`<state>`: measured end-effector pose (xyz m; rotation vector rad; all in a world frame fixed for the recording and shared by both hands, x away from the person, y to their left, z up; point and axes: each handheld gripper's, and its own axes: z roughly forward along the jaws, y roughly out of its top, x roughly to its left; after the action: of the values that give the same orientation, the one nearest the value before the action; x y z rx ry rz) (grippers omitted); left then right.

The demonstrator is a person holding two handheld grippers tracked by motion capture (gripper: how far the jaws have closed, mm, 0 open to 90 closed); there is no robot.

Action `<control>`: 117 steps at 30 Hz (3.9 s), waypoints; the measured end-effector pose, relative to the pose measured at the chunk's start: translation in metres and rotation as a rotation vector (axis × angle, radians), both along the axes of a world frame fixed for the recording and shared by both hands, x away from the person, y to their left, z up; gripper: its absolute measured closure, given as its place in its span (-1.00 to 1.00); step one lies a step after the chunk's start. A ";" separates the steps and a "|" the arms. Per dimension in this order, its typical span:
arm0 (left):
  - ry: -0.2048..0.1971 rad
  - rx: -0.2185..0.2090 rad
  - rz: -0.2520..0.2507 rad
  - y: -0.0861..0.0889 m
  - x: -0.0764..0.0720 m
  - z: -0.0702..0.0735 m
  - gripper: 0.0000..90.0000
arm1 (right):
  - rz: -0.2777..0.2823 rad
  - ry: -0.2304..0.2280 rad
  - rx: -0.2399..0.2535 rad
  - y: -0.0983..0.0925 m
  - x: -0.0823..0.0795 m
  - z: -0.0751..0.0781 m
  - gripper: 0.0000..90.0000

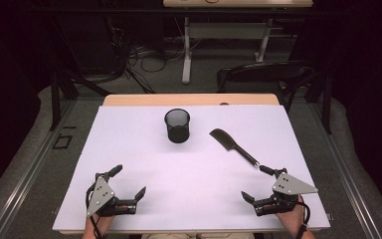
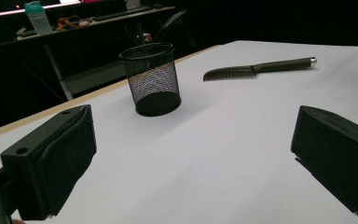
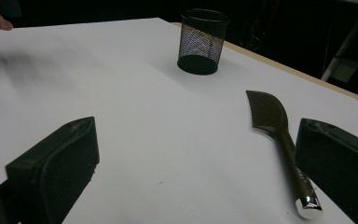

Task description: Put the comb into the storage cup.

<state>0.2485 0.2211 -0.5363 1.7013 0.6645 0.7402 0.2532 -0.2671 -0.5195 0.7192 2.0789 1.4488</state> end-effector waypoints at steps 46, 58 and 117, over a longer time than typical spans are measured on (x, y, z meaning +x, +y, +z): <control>0.002 0.029 0.007 -0.006 0.004 0.000 -1.00 | -0.097 0.143 -0.136 0.009 0.060 0.005 -1.00; 0.003 0.028 0.004 -0.006 0.005 0.000 -1.00 | -0.099 0.180 -0.178 0.012 0.074 0.007 -0.99; -0.006 0.032 0.012 -0.006 0.006 0.000 -1.00 | -0.095 0.499 -0.424 0.030 0.168 0.016 -0.97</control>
<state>0.2547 0.2147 -0.5360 1.7252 0.6623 0.7680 0.4217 -0.2376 -0.5034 1.0565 2.5644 0.7787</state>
